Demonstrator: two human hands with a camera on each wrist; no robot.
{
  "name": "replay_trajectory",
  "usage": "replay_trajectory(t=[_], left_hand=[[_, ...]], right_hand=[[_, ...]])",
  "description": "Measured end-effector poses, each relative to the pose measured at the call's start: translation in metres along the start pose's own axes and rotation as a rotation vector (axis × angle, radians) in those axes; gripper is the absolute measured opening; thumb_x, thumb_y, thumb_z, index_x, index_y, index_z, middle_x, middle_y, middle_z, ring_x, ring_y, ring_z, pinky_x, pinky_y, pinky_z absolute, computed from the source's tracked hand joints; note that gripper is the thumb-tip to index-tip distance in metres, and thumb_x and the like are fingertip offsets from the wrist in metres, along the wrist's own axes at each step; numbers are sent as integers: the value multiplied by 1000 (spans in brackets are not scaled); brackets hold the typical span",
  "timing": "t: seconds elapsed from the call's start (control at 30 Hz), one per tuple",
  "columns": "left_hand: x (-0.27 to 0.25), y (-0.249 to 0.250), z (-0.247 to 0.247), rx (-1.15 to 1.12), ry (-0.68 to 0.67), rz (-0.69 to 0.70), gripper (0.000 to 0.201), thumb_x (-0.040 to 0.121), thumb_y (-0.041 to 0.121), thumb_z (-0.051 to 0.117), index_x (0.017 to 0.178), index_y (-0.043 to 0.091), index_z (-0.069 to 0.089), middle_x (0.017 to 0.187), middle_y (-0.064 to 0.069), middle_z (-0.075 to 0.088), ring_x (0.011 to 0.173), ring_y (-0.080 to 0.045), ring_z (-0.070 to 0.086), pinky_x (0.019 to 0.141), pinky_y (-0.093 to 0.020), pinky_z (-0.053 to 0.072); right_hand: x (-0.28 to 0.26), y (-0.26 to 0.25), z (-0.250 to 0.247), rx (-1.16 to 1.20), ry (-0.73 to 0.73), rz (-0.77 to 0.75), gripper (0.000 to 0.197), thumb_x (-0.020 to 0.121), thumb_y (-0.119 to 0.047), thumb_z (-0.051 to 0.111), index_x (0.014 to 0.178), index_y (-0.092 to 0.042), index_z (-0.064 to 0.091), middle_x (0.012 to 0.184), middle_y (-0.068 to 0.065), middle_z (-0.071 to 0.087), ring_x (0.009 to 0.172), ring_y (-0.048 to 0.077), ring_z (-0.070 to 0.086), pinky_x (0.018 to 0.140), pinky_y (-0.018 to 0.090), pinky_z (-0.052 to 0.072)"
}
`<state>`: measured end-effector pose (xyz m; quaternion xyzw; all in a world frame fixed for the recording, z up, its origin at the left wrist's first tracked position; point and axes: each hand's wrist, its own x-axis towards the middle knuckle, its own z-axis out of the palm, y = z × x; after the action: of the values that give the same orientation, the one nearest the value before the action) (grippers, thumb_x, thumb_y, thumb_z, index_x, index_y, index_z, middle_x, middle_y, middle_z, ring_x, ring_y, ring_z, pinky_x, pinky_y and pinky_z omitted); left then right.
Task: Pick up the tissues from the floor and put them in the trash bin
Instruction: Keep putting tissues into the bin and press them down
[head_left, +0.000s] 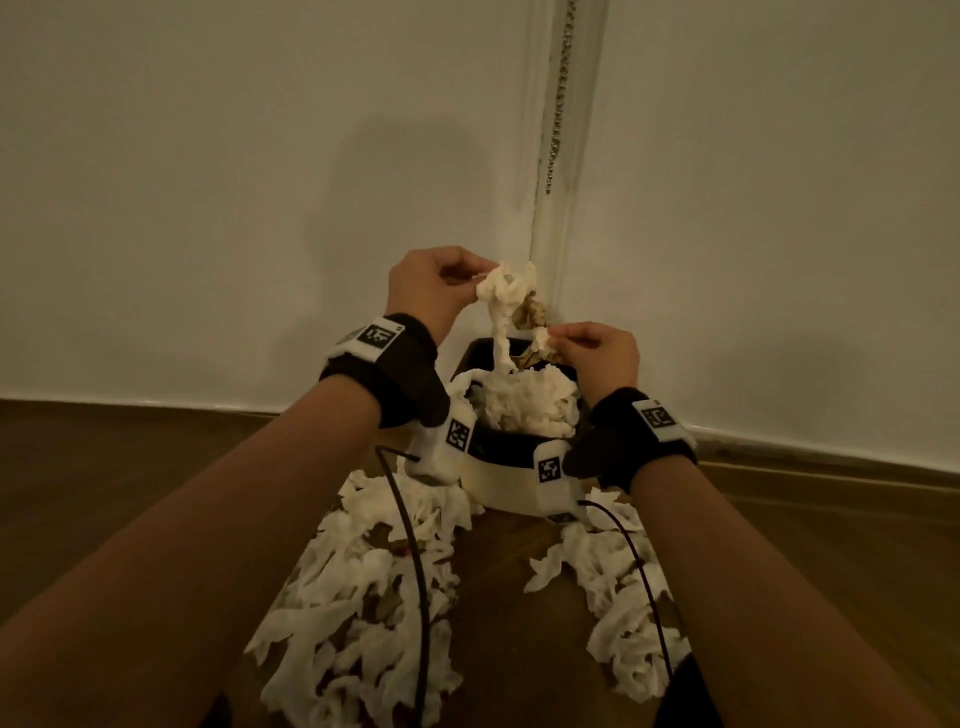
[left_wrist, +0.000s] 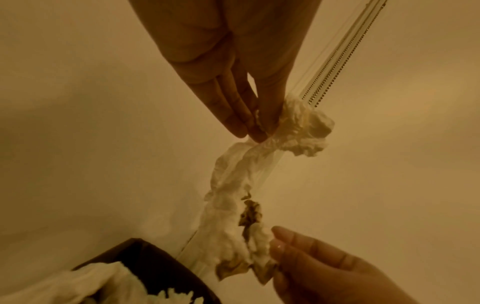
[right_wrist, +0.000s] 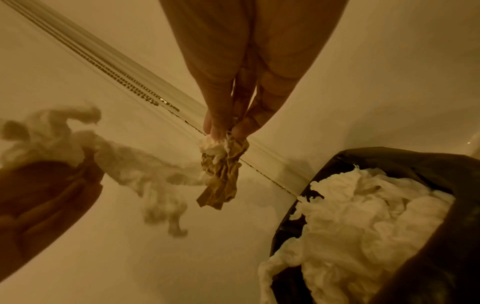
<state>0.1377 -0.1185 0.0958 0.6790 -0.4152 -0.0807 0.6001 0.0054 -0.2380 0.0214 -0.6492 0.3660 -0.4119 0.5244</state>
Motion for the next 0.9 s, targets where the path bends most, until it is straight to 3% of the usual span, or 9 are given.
replay_trajectory(t=[0.17, 0.3, 0.47, 0.6, 0.67, 0.73, 0.8, 0.9], left_hand=[[9, -29, 21, -45, 41, -75, 13, 79, 7, 70, 84, 19, 72, 82, 0, 70, 77, -10, 65, 78, -22, 54], [-5, -74, 37, 78, 66, -214, 9, 81, 10, 69, 88, 15, 72, 86, -2, 70, 72, -5, 60, 65, -1, 44], [-25, -116, 44, 401, -39, -278, 12, 85, 13, 63, 91, 17, 72, 102, -6, 69, 89, -17, 62, 81, -21, 47], [-35, -129, 46, 798, -216, -310, 23, 91, 24, 52, 108, 25, 67, 133, -9, 44, 118, -29, 46, 99, -35, 40], [-42, -131, 51, 838, -289, -283, 26, 93, 22, 47, 111, 21, 66, 129, -13, 47, 115, -31, 49, 97, -37, 43], [-45, -132, 56, 900, -315, -242, 27, 95, 21, 45, 113, 20, 66, 126, -12, 48, 112, -30, 49, 95, -36, 42], [-45, -131, 59, 1019, -333, -194, 28, 96, 22, 44, 113, 19, 66, 122, -9, 51, 113, -27, 46, 94, -33, 38], [-41, -125, 68, 1083, -403, -135, 28, 95, 14, 43, 110, 12, 66, 114, -13, 57, 107, -28, 51, 87, -32, 42]], right_hand=[[15, 20, 2, -35, -49, 29, 12, 78, -1, 71, 81, -13, 73, 88, 13, 73, 74, 18, 67, 77, 27, 56], [19, 38, 3, -206, -141, 94, 8, 78, -4, 72, 83, -10, 74, 92, 14, 72, 74, 15, 65, 79, 27, 56], [17, 46, 6, -694, -287, 85, 14, 85, -13, 67, 96, -9, 75, 105, 7, 71, 103, 18, 62, 87, 17, 42], [17, 41, 13, -899, -411, 185, 31, 93, -18, 55, 121, -7, 63, 125, 11, 61, 117, 24, 55, 100, 26, 41], [12, 41, 18, -971, -436, 127, 36, 96, -17, 46, 130, -6, 54, 131, 13, 56, 121, 27, 51, 103, 30, 38], [6, 43, 22, -1015, -460, 85, 36, 97, -17, 41, 129, -3, 54, 131, 16, 54, 122, 30, 49, 103, 33, 38], [2, 45, 29, -1054, -480, 87, 37, 99, -19, 37, 129, -2, 52, 134, 17, 50, 124, 31, 46, 104, 37, 38], [0, 42, 39, -1061, -519, 96, 41, 100, -22, 33, 136, -6, 43, 139, 18, 44, 127, 33, 42, 106, 43, 36]])
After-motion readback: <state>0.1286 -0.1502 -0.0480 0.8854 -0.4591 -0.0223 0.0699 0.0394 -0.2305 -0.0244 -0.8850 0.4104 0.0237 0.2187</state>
